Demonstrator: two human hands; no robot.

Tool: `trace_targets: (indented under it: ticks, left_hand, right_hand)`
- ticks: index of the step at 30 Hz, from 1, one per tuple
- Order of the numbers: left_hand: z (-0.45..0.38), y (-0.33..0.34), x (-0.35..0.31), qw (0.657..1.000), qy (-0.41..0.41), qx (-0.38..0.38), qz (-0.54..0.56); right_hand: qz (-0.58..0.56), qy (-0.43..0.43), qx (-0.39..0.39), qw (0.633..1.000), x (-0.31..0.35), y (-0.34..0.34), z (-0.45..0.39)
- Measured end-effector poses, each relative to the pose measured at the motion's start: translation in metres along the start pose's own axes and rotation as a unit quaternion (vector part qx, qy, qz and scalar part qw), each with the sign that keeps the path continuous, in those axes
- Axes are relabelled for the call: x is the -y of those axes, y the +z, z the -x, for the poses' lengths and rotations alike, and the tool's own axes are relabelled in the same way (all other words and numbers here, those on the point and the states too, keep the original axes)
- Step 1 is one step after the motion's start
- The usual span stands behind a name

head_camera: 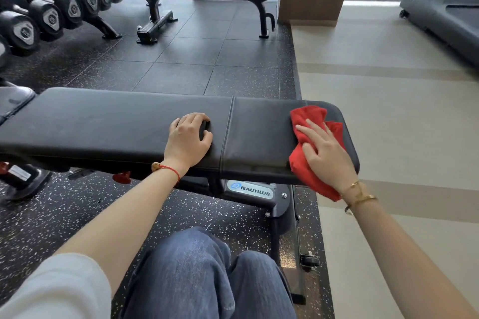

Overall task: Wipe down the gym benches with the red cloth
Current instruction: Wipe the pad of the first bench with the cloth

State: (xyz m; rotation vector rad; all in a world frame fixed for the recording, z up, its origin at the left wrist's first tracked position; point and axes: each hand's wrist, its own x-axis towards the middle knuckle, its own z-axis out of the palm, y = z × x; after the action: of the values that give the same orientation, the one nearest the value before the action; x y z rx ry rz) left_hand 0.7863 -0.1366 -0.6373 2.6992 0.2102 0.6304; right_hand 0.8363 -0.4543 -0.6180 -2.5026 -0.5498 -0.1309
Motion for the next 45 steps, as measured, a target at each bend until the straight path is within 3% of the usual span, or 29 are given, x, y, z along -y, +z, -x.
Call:
trace_targets:
  ticks: [7,11,19,23,32,40,45]
  left_hand:
    - [0.0,-0.001,-0.001,1.0,0.002,-0.011,-0.001]
    - [-0.002,-0.001,0.001,1.0,0.005,-0.015,0.001]
    - [-0.001,0.0,0.006,1.0,0.009,-0.015,0.01]
    - [-0.001,-0.001,0.007,1.0,0.013,-0.006,0.014]
    - [-0.004,-0.018,0.015,0.996,0.018,0.06,0.062]
    - [0.0,-0.073,0.12,0.999,0.051,0.011,-0.009]
    - [0.0,-0.088,0.182,1.0,0.019,0.012,-0.015]
  right_hand:
    - [0.022,0.114,0.008,0.993,-0.017,-0.001,-0.077]
    - [0.029,0.112,0.031,0.993,-0.01,0.007,-0.106]
    - [0.036,-0.042,0.066,0.996,0.041,0.032,-0.058]
    - [0.061,-0.14,0.044,0.987,0.082,0.06,-0.015]
    - [0.035,-0.015,0.044,0.998,0.117,0.078,-0.036]
    - [0.065,-0.003,0.078,0.995,0.196,0.132,-0.083]
    - [0.023,-0.068,0.105,0.992,0.243,0.16,-0.066]
